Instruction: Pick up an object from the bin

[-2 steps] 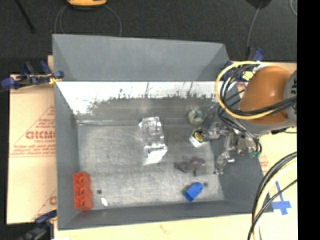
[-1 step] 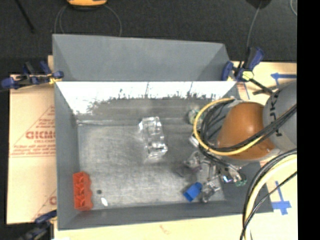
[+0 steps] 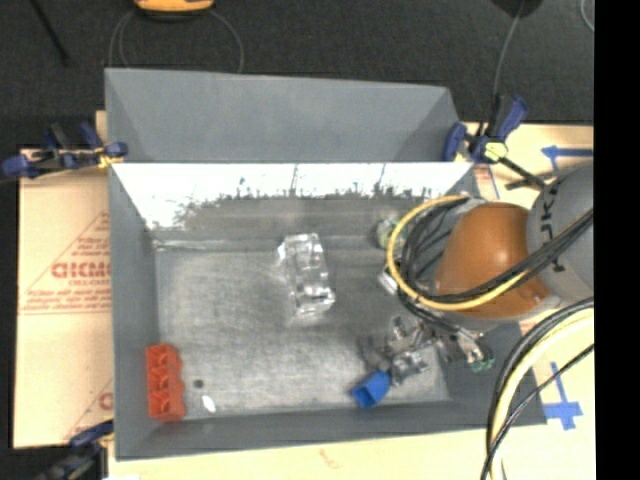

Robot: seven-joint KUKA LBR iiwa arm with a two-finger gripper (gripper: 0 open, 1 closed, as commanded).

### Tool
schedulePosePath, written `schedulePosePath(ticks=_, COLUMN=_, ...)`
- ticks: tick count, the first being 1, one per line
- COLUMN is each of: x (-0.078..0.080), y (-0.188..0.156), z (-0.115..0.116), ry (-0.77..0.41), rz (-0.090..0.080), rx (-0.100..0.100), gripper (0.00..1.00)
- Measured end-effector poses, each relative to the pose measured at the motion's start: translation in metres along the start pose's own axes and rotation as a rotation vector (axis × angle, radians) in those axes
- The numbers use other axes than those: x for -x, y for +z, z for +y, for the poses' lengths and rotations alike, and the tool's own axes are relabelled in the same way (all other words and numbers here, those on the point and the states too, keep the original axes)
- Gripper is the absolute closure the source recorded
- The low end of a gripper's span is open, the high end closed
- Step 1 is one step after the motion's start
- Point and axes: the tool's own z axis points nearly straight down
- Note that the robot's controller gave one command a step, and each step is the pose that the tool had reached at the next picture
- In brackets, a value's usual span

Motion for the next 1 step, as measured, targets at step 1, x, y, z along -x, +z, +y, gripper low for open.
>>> schedulePosePath(ticks=1, x=0.0532, y=-0.0778, z=0.0187, ry=0.134, rz=-0.001, rx=0.006, gripper=1.0)
